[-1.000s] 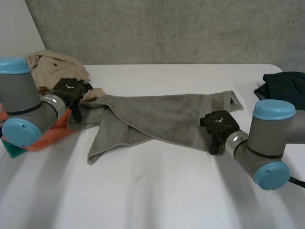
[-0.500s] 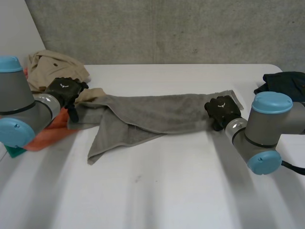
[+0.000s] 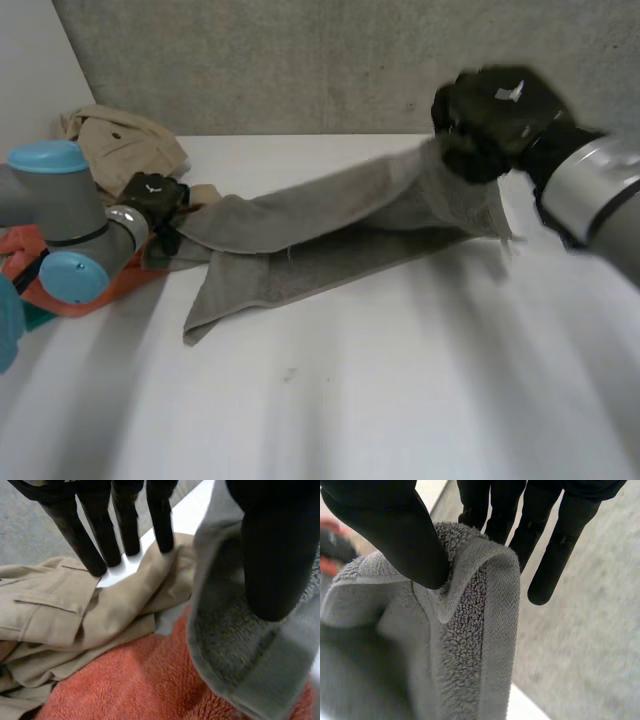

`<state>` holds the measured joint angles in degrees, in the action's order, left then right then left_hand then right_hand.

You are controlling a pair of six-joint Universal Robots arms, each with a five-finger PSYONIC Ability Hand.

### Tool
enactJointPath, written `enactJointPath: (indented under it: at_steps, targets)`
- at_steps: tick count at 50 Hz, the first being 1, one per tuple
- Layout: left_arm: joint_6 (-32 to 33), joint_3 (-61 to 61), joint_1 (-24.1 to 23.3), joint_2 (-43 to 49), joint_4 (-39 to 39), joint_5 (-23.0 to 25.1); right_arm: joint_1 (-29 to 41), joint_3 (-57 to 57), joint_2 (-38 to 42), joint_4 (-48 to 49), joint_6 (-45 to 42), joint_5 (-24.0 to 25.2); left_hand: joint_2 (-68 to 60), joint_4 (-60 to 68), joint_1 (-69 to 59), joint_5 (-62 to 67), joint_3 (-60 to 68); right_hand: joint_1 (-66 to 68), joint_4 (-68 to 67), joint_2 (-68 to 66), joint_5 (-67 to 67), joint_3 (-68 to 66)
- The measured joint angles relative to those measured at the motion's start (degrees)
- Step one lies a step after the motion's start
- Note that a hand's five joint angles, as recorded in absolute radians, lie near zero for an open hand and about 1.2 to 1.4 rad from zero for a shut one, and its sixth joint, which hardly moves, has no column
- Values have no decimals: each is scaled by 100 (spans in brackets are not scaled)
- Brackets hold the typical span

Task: Fold the laundry.

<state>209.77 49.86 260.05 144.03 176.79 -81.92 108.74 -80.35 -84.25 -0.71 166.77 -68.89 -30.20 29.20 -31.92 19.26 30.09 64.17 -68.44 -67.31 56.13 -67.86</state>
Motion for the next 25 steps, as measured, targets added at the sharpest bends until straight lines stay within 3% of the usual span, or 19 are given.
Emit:
enactJointPath:
  at_steps: [2, 3, 5, 6, 11, 16, 20, 25]
  targets:
    - [37, -124, -15, 94, -76, -27, -102, 49, -325, -56, 226, 99, -1968, 2071, -2265, 2021, 1947, 0, -1, 0, 0, 0]
    - [54, -172, -23, 125, -111, -42, -169, 79, -447, -69, 326, 131, -1968, 2071, -2265, 2021, 1947, 0, -1, 0, 0, 0]
    - [74, -200, -32, 129, -163, -98, -340, 151, -614, -79, 495, 174, -3512, 3589, -3356, 3493, 3471, 0, -2, 0, 0, 0]
    - [79, -195, -35, 97, -177, -145, -459, 198, -665, -80, 575, 191, -3716, 3819, -3362, 3661, 3654, 0, -2, 0, 0, 0]
    - [35, 51, -50, -318, -66, -461, -1034, 428, -502, -127, 734, 211, -3812, 3914, -3362, 3680, 3764, 0, -3, 0, 0, 0]
    - [-178, 464, -135, -1037, 568, -484, -1323, 850, 275, -322, 532, 110, -3812, 3914, -3362, 3680, 3764, 0, -3, 0, 0, 0]
    - [-345, 561, -261, -1495, 1439, -302, -1334, 1467, 1121, -370, 226, -165, -3815, 3926, -3362, 3680, 3773, 0, -6, 0, 0, -6]
    - [-410, 66, -376, -1676, 2528, -275, -1174, 2532, 1969, 270, 48, -828, -3830, 3935, -3362, 3680, 3785, 0, -22, 0, 0, -33]
